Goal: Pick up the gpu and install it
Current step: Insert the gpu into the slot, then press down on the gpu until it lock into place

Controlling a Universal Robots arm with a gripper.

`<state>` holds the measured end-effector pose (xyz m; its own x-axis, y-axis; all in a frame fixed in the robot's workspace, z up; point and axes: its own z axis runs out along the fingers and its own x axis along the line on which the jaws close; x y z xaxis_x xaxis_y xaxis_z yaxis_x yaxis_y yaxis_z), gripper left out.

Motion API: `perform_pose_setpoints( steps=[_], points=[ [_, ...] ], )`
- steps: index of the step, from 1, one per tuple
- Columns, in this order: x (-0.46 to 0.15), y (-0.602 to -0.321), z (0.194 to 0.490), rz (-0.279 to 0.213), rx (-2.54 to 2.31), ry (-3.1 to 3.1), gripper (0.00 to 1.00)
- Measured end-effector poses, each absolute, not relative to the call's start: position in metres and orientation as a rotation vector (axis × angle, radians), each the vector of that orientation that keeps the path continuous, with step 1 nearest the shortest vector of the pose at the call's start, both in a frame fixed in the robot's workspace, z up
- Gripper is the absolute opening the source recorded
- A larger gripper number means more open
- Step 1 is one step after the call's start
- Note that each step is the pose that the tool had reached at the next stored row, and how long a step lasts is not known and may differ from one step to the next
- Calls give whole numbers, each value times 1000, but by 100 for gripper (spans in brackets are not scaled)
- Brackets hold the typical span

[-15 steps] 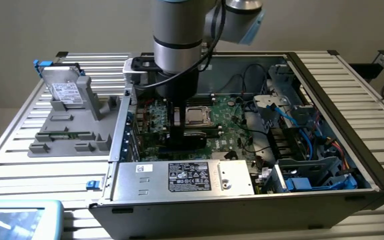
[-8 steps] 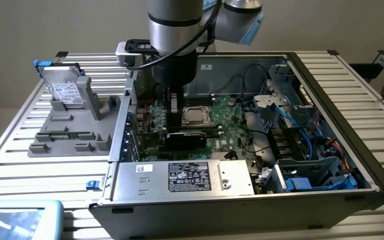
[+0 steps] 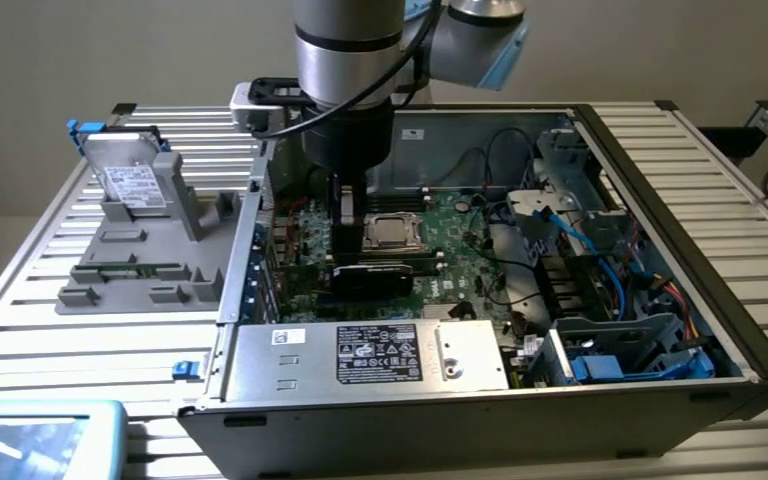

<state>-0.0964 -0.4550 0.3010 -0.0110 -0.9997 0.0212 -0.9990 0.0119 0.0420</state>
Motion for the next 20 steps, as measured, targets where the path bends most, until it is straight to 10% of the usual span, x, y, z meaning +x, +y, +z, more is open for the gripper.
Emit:
perform_pose_setpoints(
  steps=[7,13,20],
  points=[
    [-96,-455,301,-23,2177,-2202,46],
    [-96,-455,301,-23,2177,-2202,16],
    [-104,-453,299,32,2186,-2213,12]
  ],
)
